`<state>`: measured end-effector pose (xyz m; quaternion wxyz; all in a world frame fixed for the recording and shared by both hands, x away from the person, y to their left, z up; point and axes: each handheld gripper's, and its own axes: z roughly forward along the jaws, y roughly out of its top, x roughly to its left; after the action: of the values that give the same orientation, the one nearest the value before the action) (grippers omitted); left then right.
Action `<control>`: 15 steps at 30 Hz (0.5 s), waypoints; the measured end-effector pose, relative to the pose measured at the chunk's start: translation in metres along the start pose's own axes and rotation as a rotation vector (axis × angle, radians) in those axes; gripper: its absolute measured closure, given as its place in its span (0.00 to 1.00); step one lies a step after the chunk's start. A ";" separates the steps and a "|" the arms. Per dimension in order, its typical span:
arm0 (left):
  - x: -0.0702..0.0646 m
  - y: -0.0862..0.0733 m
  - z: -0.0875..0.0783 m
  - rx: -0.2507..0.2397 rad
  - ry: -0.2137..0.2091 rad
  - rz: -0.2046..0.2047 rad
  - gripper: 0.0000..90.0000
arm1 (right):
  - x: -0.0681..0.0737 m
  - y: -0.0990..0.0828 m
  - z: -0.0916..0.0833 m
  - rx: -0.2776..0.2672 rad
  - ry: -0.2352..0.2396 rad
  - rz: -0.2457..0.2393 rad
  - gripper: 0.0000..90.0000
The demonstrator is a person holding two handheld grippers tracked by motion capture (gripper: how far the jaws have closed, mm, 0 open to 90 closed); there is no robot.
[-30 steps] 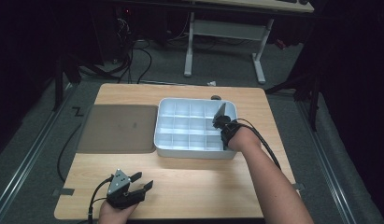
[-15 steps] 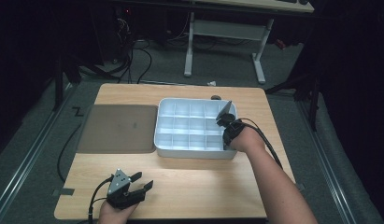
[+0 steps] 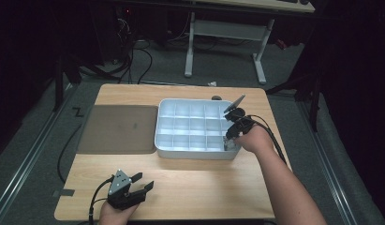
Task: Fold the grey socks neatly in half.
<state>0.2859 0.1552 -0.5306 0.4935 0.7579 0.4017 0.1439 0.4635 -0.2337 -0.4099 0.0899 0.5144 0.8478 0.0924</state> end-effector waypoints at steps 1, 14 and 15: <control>0.000 0.000 0.000 -0.002 -0.001 0.001 0.46 | -0.001 -0.001 -0.002 -0.007 0.005 -0.004 0.75; -0.003 0.001 0.001 0.004 0.000 0.014 0.46 | 0.001 -0.041 -0.018 -0.137 0.019 0.026 0.65; -0.003 0.001 0.001 0.005 0.000 0.015 0.46 | 0.001 -0.044 -0.019 -0.147 0.022 0.031 0.65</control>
<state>0.2852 0.1520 -0.5303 0.4906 0.7620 0.3962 0.1469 0.4203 -0.2540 -0.4029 0.1166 0.5184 0.8316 0.1616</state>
